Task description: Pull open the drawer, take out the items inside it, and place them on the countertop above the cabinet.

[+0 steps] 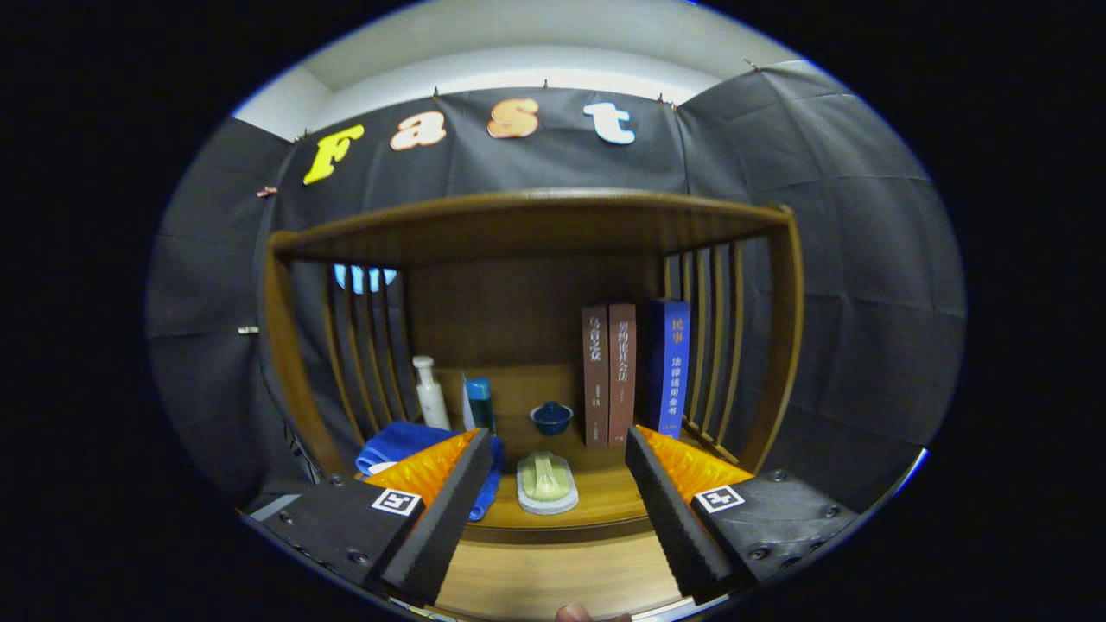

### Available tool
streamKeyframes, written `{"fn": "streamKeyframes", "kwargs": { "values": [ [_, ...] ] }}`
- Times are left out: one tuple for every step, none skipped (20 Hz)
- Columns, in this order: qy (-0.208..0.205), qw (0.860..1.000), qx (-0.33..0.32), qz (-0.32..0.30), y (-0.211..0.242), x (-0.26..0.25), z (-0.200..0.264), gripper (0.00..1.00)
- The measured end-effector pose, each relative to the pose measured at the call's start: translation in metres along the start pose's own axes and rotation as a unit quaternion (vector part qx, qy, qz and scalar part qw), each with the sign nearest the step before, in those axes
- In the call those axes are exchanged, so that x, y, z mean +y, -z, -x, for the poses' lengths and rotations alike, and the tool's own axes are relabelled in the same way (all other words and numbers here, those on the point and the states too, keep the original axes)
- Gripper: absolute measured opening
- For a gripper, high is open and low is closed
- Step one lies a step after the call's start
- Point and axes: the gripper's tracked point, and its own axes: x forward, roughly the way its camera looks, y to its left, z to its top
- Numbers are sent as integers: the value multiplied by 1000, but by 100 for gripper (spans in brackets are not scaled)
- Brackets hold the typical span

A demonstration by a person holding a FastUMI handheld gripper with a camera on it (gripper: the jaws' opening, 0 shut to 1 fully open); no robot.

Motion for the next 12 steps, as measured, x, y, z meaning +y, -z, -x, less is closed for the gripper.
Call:
{"fn": "streamKeyframes", "kwargs": {
  "values": [
    [-3,1000,-19,1,-2,0,18,99],
    [-7,999,-32,3,-2,2,36,99],
    [-11,999,-40,4,3,3,51,99],
    [-13,999,-44,6,9,4,64,99],
    [-16,999,-42,8,16,5,77,99],
    [-19,999,-37,10,27,7,88,99],
    [-21,999,-32,10,38,7,98,99],
    [-19,999,-27,11,51,4,107,99],
    [-17,1000,-24,10,62,2,115,99],
    [-14,1000,-21,9,74,0,121,99],
    [-15,1000,-18,4,87,0,126,99],
    [-18,1000,-15,2,98,1,132,99]
  ]
}}
